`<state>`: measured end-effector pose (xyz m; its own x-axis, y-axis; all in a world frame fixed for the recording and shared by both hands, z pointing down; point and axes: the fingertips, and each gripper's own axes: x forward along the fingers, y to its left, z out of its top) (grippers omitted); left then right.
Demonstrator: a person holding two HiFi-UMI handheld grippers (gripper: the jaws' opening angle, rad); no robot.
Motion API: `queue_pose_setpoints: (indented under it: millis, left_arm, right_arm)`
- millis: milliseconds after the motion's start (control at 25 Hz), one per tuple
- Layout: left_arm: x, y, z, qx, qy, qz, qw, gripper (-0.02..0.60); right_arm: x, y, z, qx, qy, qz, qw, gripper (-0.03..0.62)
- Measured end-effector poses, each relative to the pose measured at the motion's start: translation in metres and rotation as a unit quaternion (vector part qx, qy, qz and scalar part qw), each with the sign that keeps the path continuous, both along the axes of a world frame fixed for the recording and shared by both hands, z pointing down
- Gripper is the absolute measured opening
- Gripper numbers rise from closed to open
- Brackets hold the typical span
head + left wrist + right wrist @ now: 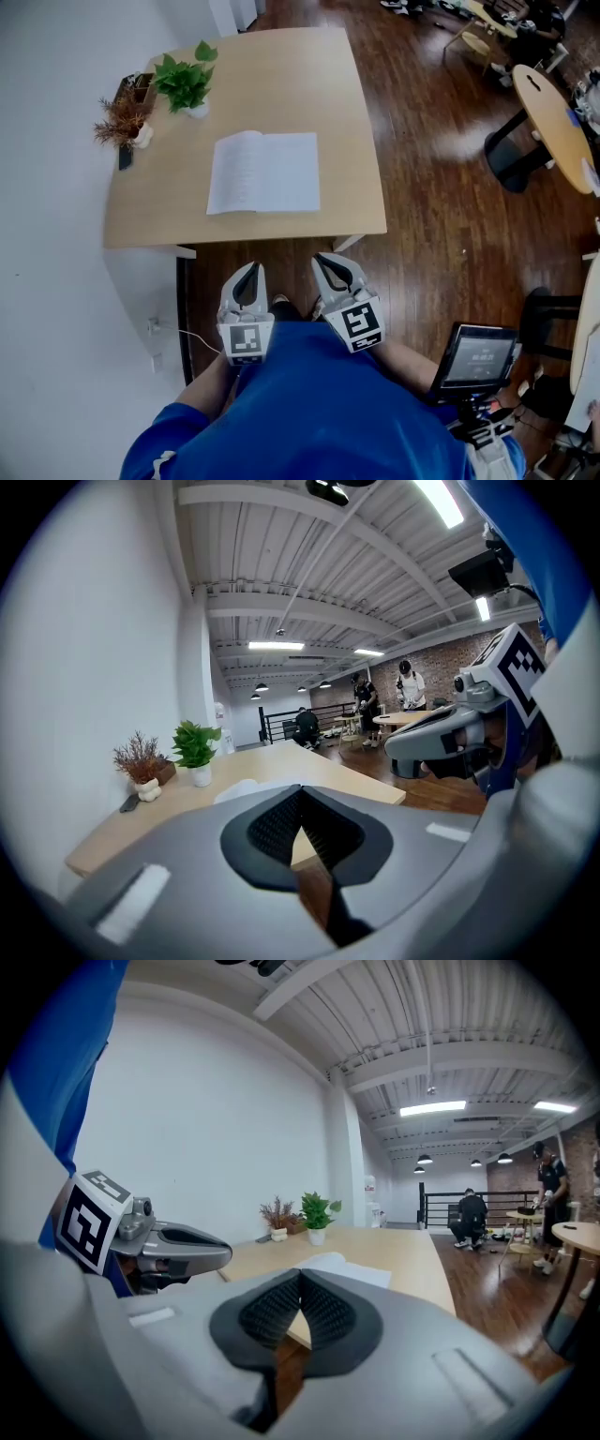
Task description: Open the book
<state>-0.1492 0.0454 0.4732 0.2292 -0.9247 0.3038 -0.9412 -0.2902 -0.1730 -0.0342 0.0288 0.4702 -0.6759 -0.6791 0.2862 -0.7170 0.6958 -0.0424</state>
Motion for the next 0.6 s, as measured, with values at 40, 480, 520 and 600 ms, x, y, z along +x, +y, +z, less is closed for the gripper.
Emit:
queue_pose_setpoints:
  millis: [40,480,520,600]
  left_arm:
    - [0.0,-0.001,-0.003,-0.001,0.002,0.003,1.0,0.006]
    - [-0.015,-0.016,-0.008,0.002,0.02,0.027,0.9994,0.006]
    - [-0.017,-0.018,-0.007,0.001,0.021,0.027,0.9994,0.006]
    - [-0.02,-0.021,-0.005,-0.005,0.024,0.028,0.9993,0.006]
  right_arm:
    - [-0.001,0.0,-0.003,0.002,0.0,0.003,1.0,0.003]
    - [-0.016,-0.007,-0.018,0.006,-0.003,0.035,0.999,0.003]
    - [-0.018,-0.008,-0.017,0.006,-0.002,0.036,0.999,0.003]
    - [-0.02,-0.01,-0.016,0.004,0.0,0.04,0.999,0.003]
